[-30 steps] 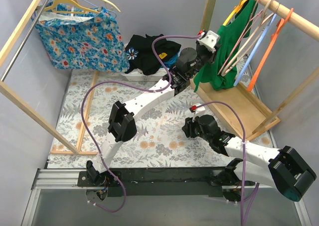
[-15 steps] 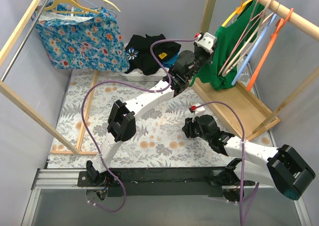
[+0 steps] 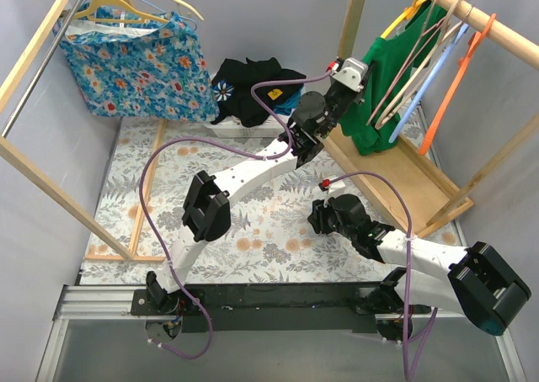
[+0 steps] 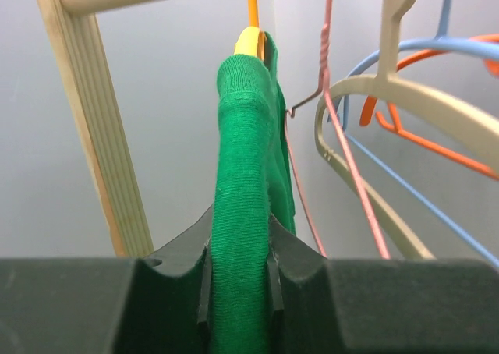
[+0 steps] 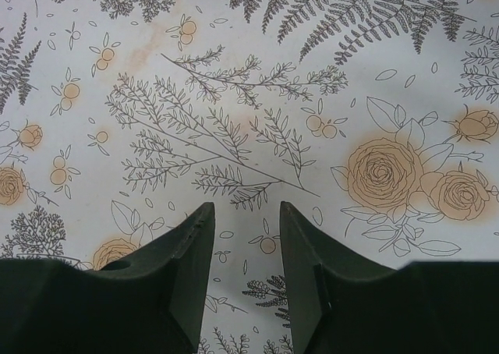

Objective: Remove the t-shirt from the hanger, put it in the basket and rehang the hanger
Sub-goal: Pick up the hanger from the clothesline.

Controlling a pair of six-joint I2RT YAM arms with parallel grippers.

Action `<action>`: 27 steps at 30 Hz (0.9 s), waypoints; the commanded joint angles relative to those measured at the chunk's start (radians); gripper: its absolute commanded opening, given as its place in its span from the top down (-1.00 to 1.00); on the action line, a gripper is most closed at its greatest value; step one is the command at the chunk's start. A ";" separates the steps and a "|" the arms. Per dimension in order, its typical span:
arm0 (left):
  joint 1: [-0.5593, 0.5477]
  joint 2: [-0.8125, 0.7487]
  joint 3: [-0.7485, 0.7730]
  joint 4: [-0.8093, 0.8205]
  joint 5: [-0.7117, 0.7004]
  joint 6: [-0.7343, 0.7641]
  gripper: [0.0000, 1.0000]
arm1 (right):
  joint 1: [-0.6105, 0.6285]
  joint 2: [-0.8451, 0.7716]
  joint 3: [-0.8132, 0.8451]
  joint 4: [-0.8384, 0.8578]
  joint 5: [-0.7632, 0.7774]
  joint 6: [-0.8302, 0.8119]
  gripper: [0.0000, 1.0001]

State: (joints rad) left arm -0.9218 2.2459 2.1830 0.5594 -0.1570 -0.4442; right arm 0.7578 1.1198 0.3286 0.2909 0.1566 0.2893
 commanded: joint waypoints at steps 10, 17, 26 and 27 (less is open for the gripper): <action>-0.043 -0.229 -0.121 0.258 -0.029 0.105 1.00 | 0.005 -0.006 -0.002 0.037 -0.002 0.007 0.09; -0.052 -0.365 -0.339 0.335 -0.061 0.117 1.00 | 0.003 -0.006 -0.002 0.039 -0.011 0.013 0.09; -0.055 -0.583 -0.620 0.301 -0.191 0.134 1.00 | 0.005 -0.051 -0.003 0.013 -0.003 0.004 0.06; -0.058 -0.606 -0.682 0.269 -0.219 0.128 1.00 | 0.005 -0.057 -0.002 0.013 -0.009 0.002 0.04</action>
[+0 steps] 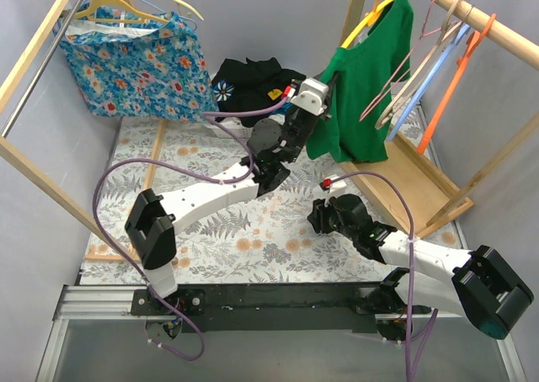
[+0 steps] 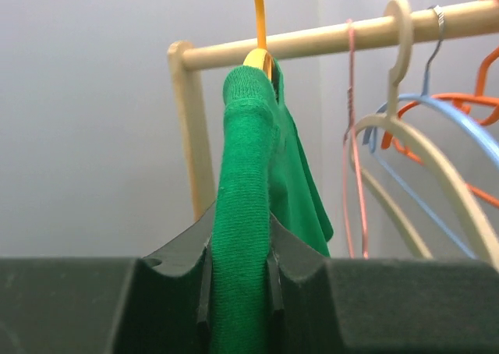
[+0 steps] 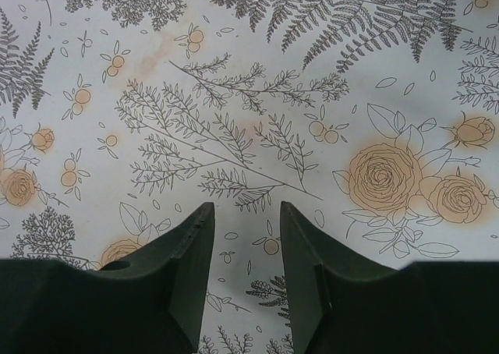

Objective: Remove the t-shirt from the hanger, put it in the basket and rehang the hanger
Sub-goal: Pick up the hanger from the clothesline.

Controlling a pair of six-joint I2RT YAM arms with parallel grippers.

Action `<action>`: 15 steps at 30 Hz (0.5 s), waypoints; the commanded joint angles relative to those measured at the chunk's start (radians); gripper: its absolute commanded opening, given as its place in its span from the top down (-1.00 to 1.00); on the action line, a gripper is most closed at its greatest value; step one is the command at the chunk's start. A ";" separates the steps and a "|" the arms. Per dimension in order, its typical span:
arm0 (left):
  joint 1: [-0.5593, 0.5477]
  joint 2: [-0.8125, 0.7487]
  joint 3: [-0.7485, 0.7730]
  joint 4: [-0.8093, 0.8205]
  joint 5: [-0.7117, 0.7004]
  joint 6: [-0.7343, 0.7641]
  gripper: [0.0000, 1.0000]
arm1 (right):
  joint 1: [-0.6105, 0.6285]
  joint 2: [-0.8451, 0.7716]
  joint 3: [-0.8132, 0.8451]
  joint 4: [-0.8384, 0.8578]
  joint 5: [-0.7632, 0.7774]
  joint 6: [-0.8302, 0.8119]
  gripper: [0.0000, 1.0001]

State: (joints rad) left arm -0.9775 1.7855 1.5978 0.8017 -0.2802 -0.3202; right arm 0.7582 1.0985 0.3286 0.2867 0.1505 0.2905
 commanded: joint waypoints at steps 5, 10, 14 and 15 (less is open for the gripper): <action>-0.012 -0.372 -0.317 -0.056 -0.168 -0.058 1.00 | 0.004 -0.051 0.018 -0.007 -0.015 -0.027 -0.04; -0.018 -0.595 -0.478 -0.232 -0.211 -0.140 1.00 | 0.004 -0.097 0.053 -0.035 -0.032 -0.053 -0.25; -0.026 -0.742 -0.518 -0.399 -0.226 -0.178 1.00 | 0.004 -0.155 0.072 -0.049 -0.054 -0.074 -0.96; -0.027 -0.759 -0.515 -0.459 -0.241 -0.174 1.00 | 0.003 -0.179 0.075 -0.044 -0.063 -0.082 -0.96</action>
State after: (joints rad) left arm -0.9962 1.1461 1.0729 0.4774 -0.4747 -0.4500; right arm 0.7597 0.9874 0.3412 0.2298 0.1169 0.2451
